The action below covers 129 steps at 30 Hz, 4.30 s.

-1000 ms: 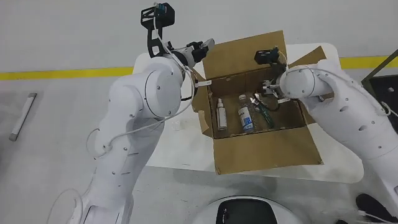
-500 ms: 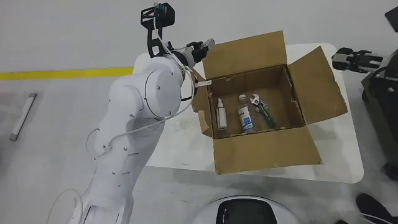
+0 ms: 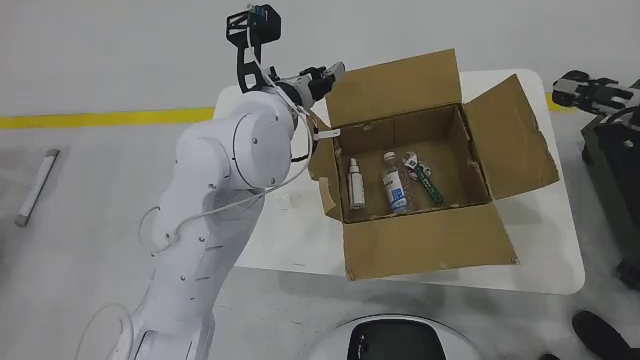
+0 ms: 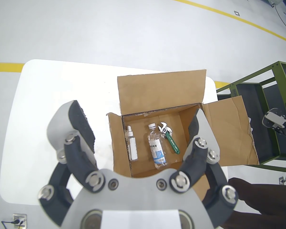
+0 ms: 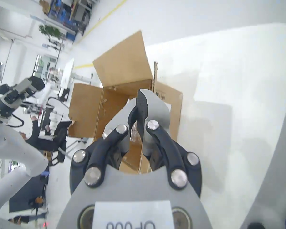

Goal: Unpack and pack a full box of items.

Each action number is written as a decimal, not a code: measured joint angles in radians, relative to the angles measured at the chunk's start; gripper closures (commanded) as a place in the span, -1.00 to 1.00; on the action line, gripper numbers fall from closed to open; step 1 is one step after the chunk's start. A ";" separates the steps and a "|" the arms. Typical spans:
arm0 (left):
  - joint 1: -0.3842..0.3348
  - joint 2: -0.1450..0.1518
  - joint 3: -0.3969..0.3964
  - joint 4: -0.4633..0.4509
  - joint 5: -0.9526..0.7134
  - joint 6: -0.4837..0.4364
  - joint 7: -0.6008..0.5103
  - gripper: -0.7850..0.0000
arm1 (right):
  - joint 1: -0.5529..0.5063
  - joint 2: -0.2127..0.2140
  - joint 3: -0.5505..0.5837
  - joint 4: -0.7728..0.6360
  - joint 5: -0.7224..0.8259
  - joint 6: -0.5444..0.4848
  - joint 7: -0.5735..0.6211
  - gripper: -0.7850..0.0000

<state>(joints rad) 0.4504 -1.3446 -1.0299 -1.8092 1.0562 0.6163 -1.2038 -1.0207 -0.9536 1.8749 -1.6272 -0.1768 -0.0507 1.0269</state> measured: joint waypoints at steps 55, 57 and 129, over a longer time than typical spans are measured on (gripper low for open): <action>0.335 0.052 -0.163 -0.171 0.358 -0.200 -0.087 1.00 | 0.103 -0.032 -0.438 0.095 0.009 -0.234 -0.163 1.00; 0.351 0.048 -0.180 -0.171 0.310 -0.161 -0.077 1.00 | 0.110 -0.032 -0.443 0.101 0.009 -0.233 -0.166 1.00; 0.249 -0.031 0.119 0.210 -0.002 -0.669 0.127 1.00 | 0.680 -0.170 -0.703 1.089 0.411 -0.365 -0.107 1.00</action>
<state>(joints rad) 0.6992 -1.3753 -0.9107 -1.5992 1.0539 -0.0525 -1.0771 -0.3405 -1.1235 1.1715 -0.5377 0.2346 -0.4152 0.9202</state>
